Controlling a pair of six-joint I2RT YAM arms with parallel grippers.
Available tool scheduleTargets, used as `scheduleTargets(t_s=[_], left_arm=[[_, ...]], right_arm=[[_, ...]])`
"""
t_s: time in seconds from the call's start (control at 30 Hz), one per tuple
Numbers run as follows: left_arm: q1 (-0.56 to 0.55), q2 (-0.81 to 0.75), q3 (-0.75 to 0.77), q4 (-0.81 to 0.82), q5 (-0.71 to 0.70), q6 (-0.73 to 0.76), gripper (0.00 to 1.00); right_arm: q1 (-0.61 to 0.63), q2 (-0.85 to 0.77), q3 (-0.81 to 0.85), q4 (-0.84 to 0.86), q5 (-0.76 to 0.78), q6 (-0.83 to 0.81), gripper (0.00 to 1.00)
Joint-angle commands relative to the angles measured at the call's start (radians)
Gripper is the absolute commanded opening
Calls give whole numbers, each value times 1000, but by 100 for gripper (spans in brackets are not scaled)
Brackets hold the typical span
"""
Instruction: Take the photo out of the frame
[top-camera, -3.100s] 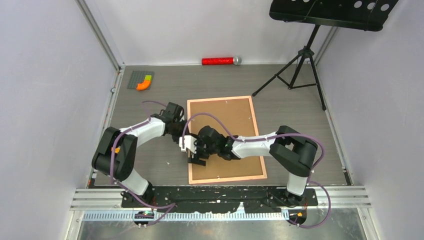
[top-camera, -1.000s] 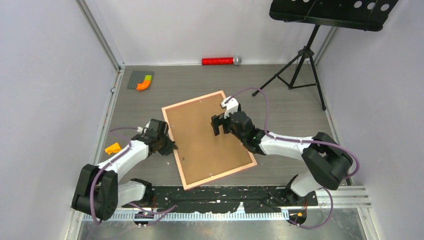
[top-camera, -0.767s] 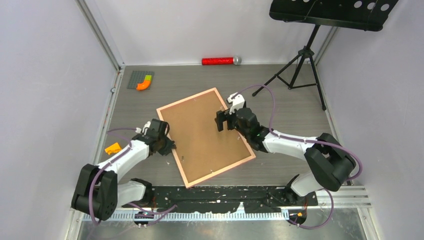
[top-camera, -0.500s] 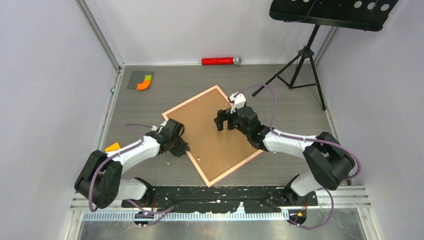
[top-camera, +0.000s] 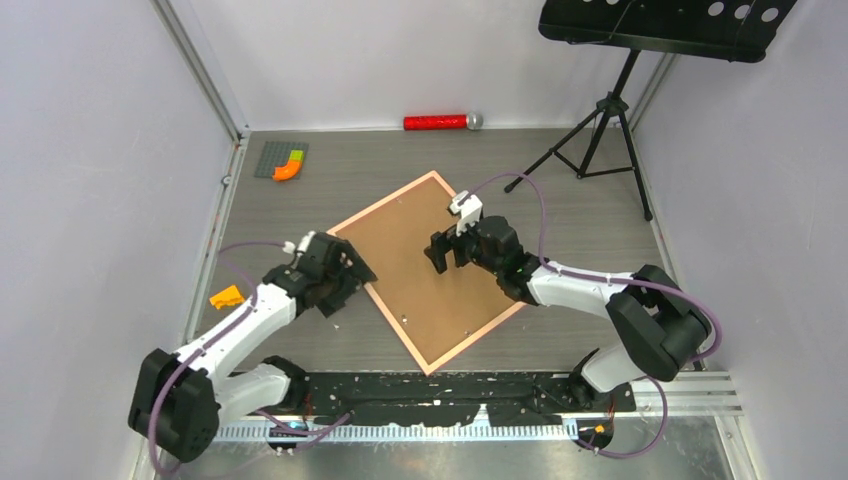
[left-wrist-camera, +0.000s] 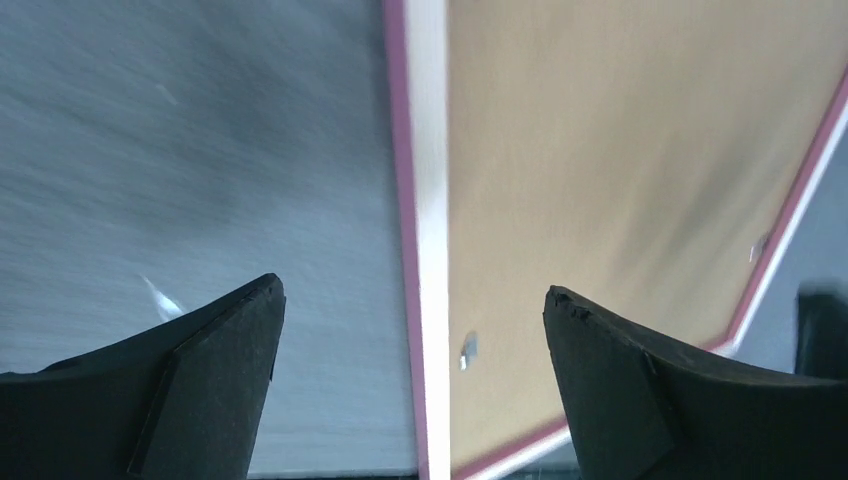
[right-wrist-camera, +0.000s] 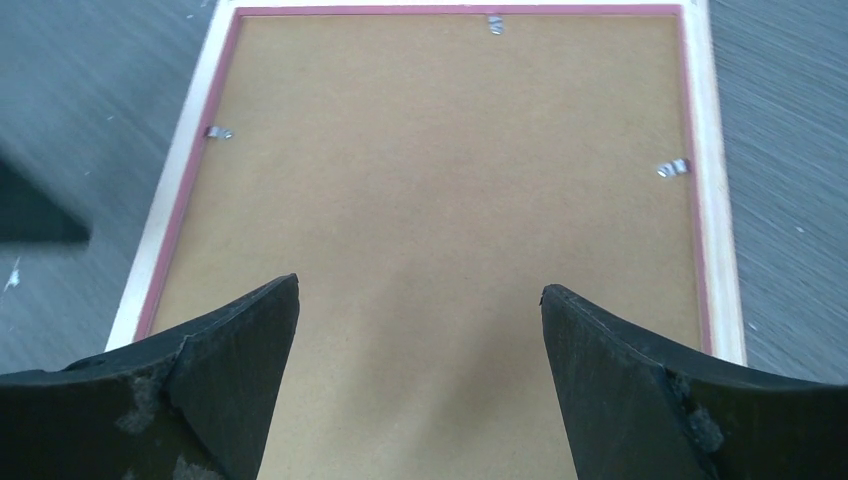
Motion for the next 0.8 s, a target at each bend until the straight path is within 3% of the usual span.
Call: scheduleTargets(t_s=[0.0,0.17,0.33,0.57,0.7,0.77], left_arm=[[201,80,74,28,-88,166,100],[341,399,303,59,-33,325,99],[350,605,493,-17,-26,376,82],[352,643,503,-104,-94,339,55],[341,672,541,-209,-64,317,40],[327,671,531,-212,-41,301,38]], right_arm=[[-3,4,48,73,-158,-71,96],[-2,83,115,66,-214,-44,96],[-1,121,146,59,-230,-28,96],[2,156,181,43,-277,-47,96],[13,189,213,18,-299,-73,96],[19,195,215,20,-300,-73,96]])
